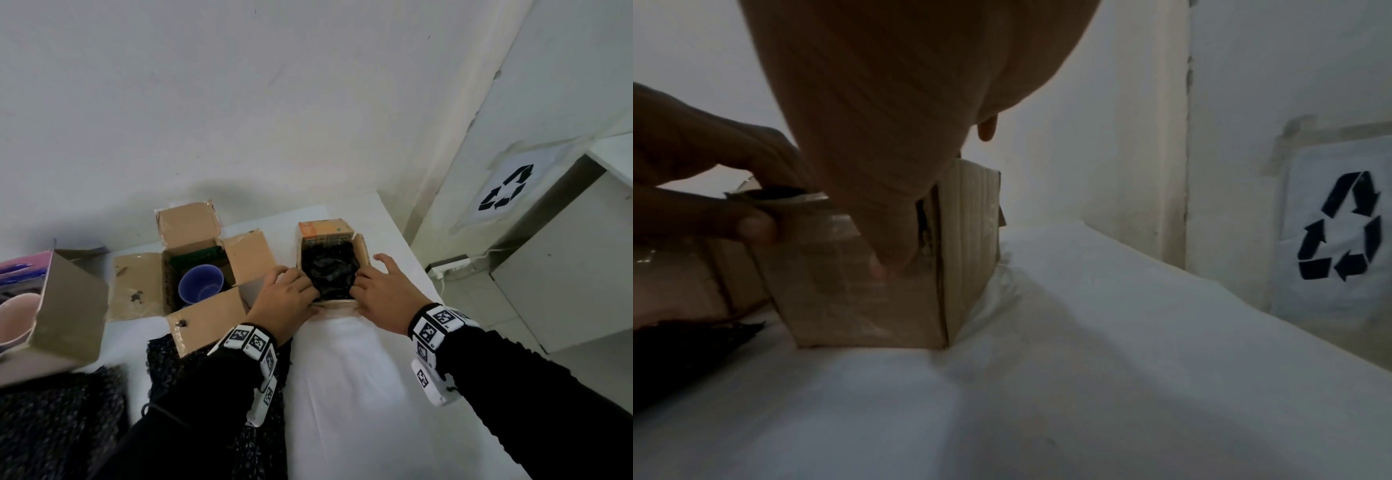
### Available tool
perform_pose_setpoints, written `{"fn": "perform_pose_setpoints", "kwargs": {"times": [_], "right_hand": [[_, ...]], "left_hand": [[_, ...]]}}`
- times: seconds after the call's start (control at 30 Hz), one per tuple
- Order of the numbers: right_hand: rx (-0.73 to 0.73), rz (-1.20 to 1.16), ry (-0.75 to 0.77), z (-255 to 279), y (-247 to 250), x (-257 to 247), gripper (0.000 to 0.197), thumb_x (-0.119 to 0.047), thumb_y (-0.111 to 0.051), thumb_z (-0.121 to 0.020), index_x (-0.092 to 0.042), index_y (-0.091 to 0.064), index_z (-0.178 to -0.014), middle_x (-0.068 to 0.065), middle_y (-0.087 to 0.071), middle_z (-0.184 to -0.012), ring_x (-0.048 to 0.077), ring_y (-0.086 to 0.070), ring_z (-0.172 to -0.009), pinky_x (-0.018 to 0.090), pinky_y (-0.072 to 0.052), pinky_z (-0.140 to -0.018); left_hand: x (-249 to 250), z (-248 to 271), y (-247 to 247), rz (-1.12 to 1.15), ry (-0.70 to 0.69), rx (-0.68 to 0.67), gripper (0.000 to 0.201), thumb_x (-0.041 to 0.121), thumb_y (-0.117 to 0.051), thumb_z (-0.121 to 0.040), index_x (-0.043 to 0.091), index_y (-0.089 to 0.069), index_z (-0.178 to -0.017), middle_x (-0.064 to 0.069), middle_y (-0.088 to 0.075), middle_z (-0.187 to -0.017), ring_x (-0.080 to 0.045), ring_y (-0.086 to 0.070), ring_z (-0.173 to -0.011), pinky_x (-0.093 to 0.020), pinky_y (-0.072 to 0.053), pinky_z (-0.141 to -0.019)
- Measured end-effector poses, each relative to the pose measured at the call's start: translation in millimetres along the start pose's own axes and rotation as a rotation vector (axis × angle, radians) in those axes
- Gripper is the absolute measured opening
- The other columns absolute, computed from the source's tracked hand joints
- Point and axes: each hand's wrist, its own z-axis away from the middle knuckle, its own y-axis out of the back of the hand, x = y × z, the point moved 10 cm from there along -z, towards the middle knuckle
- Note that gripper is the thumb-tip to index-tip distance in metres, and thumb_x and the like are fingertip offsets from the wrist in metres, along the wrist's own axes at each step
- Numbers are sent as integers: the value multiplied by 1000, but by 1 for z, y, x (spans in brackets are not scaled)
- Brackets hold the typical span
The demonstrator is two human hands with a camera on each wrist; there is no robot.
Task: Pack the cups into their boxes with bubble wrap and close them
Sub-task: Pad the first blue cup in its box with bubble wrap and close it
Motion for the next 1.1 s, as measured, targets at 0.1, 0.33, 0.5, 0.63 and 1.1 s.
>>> {"fn": "perform_pose_setpoints", "kwargs": {"times": [0.1,0.33,0.5,0.63,1.1], "right_hand": [[-75,12,-32,-6,4,-3,27,-41,-53,-81,-20,-67,-71,-6,-61,-71,20,-55,-86,46,-29,-96],[-49,-457,-198,-46,39,16,21,-28,-43,-95,-18,-62,-94,1,-62,-95,23,-58,-88,37,-46,-75],[-180,-446,-113,-76,5,-1,52,-10,-49,-85,-18,-48,-137,3,-50,-137,24,-49,-120,40,-42,-98],[-185,-419,-142,-86,-1,2,59,-10,-53,-82,-20,-44,-139,3,-48,-137,25,-53,-113,38,-45,-90],[-189,-331,-243,-81,-17,4,47,-15,-45,-88,-14,-38,-134,11,-55,-121,28,-50,-109,35,-41,-84]], "left_hand": [[-6,4,2,-92,107,-21,16,38,-63,-78,25,-68,-85,2,-62,-104,-27,-45,-110,-44,-31,-94],[-26,10,8,-188,205,-122,33,18,-61,-74,20,-67,-106,-1,-64,-107,-30,-51,-102,-43,-32,-86],[-32,21,-4,-126,269,-242,50,30,-61,-77,18,-59,-125,0,-58,-125,-30,-52,-105,-45,-35,-87],[-33,17,-6,-136,259,-279,57,26,-59,-70,15,-58,-125,-3,-59,-118,-29,-52,-98,-42,-34,-81],[-34,-7,-8,-191,276,-392,37,42,-51,-75,18,-58,-102,-5,-49,-107,-27,-40,-100,-43,-26,-83]]}}
